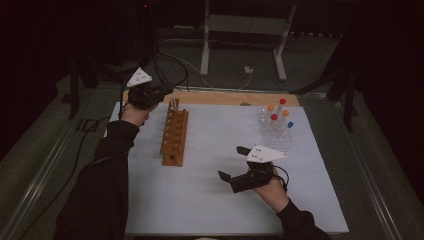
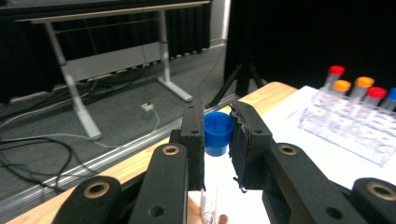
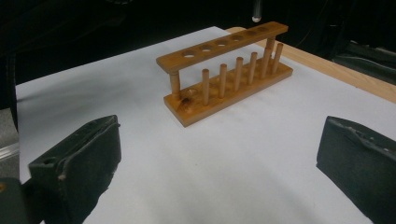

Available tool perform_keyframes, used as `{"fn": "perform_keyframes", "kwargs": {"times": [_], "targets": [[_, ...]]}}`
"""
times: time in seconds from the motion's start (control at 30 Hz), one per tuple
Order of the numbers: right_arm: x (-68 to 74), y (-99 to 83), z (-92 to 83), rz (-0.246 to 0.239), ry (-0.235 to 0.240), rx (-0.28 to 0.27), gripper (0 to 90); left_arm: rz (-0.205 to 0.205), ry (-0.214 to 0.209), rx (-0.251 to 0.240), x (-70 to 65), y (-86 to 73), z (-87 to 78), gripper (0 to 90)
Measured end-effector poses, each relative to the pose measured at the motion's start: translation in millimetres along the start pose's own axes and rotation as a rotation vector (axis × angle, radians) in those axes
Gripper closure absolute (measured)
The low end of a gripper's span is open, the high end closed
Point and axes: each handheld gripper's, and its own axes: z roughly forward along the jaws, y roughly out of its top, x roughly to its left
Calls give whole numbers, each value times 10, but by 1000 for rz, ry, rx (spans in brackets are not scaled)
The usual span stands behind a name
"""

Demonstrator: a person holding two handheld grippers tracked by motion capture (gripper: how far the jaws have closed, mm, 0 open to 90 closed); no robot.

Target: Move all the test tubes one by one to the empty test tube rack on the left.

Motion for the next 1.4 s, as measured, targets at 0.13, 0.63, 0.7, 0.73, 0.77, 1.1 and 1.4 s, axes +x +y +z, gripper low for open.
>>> {"fn": "perform_keyframes", "kwargs": {"times": [0.13, 0.63, 0.7, 0.73, 0.77, 1.1, 1.4], "targets": [[-7, -5, 5, 2, 2, 1, 1, -11, 22, -1, 80, -36, 67, 772], [-6, -20, 9, 12, 20, 4, 2, -18, 83, 18, 177, -239, 267, 772], [-3, -22, 9, 11, 22, 4, 2, -20, 77, 27, 171, -277, 293, 772], [0, -23, 9, 10, 22, 5, 1, -17, 78, 32, 163, -296, 307, 772], [1, -25, 9, 10, 22, 5, 2, -18, 74, 38, 155, -316, 323, 772], [5, -23, 3, 11, 25, 6, 2, -4, 75, 80, 92, -493, 390, 770], [6, -22, 5, 17, 25, 5, 2, -15, 75, 102, 109, -608, 428, 770]]}}
